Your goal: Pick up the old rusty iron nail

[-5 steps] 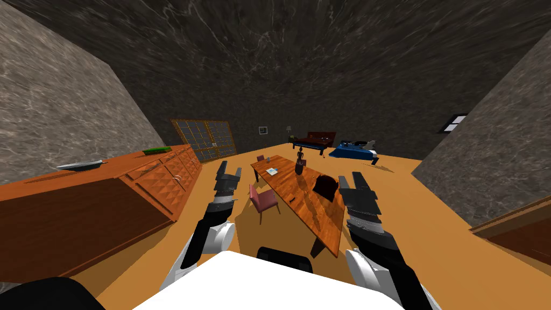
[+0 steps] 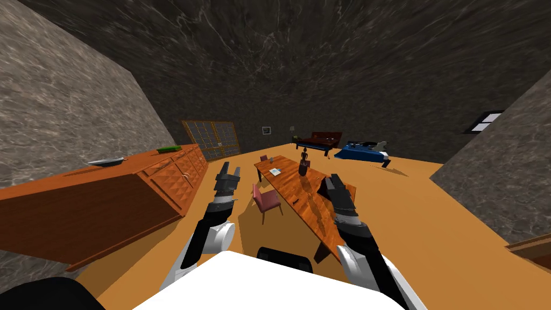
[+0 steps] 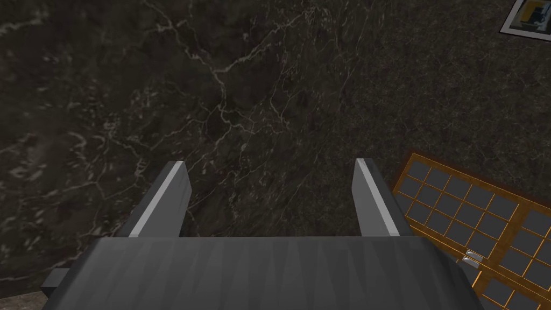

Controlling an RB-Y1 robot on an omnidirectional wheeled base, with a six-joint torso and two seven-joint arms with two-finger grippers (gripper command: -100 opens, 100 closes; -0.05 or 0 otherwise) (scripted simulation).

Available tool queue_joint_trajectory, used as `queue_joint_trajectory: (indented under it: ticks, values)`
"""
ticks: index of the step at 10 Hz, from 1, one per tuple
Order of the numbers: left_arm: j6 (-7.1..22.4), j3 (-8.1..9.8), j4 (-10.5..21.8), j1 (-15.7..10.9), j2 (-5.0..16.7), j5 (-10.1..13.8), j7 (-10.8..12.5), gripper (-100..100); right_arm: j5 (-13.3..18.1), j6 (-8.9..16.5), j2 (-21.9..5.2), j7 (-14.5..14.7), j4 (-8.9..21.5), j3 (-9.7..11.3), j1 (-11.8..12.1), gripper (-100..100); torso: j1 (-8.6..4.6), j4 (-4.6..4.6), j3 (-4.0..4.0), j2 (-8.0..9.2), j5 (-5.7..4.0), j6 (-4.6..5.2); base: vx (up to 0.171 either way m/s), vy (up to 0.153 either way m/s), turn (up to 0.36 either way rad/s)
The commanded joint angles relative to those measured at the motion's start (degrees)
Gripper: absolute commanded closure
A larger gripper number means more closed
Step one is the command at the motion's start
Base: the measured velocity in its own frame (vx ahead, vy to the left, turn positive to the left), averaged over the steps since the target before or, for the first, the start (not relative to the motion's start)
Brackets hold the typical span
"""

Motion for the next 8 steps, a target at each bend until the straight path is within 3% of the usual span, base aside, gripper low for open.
queue_joint_trajectory:
  ticks: [1,4,6,7,8]
  values:
    - [0.0,0.0,0.0,0.0,0.0,0.0,0.0,0,2.86,-0.28,-1.34,0.85,2.86,1.69,-1.5,-100,0.0,0.0,0.0,0.0,0.0,0.0,0.028,0.036,0.13]
    - [0.0,0.0,0.0,0.0,0.0,0.0,0.0,0,7.2,-1.06,-3.01,2.04,7.2,4.16,-4.07,-100,-0.05,0.0,0.0,0.0,-0.01,0.03,0.029,0.024,0.089]
    - [0.0,0.0,0.0,0.0,0.0,0.0,0.0,0,7.2,-1.06,-3.01,2.04,8.08,4.16,-4.07,-100,-0.05,0.01,0.02,0.03,-0.01,0.02,0.013,0.01,0.03]
    - [0.0,0.0,0.0,0.0,0.0,0.0,0.0,0,9.59,-1.46,-3.87,2.66,10.38,5.56,-5.48,-100,-0.1,0.02,0.04,0.07,-0.02,0.03,0.02,0.012,0.105]
    - [0.0,0.0,0.0,0.0,0.0,0.0,0.0,0,9.59,-1.46,-3.87,2.66,10.93,5.56,-5.48,-100,-0.07,0.01,0.03,0.04,-0.01,0.0,0.02,0.012,0.063]
